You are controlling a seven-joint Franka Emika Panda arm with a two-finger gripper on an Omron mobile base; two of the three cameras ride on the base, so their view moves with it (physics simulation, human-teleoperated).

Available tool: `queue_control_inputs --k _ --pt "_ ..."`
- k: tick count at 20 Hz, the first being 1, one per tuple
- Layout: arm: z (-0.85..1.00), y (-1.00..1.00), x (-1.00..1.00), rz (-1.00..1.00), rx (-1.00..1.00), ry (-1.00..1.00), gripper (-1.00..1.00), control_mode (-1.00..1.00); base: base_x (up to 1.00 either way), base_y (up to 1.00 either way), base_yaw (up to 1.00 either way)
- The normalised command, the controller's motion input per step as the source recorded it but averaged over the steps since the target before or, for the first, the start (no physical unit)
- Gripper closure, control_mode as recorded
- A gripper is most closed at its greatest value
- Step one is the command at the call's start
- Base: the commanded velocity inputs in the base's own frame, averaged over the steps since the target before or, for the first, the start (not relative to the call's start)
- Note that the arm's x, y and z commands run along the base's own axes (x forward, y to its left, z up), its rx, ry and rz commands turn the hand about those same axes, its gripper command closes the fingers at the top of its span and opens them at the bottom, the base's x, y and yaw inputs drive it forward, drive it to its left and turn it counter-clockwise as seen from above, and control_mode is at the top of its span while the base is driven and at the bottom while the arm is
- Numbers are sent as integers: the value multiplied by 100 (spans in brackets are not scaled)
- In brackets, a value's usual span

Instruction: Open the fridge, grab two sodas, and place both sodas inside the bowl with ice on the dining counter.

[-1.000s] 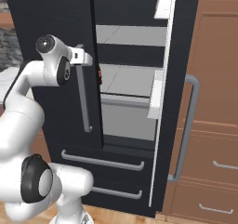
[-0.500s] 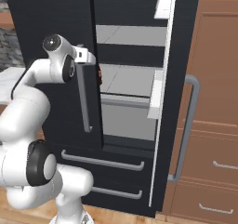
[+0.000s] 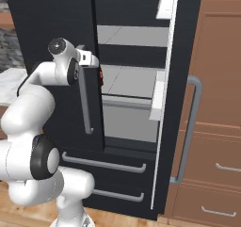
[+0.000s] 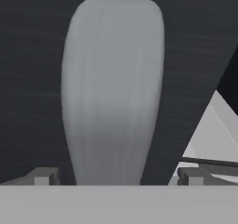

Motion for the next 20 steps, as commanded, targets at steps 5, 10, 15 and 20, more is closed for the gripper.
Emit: queue_control_inputs --k 5,10,15,20 --pt "-22 1 29 0 0 0 -100 -100 0 0 0" --pt "-17 13 30 0 0 0 100 -100 0 0 0" --pt "-22 15 4 0 0 -4 100 -100 0 0 0" --pt "-31 28 -35 2 0 -2 100 -100 0 0 0"
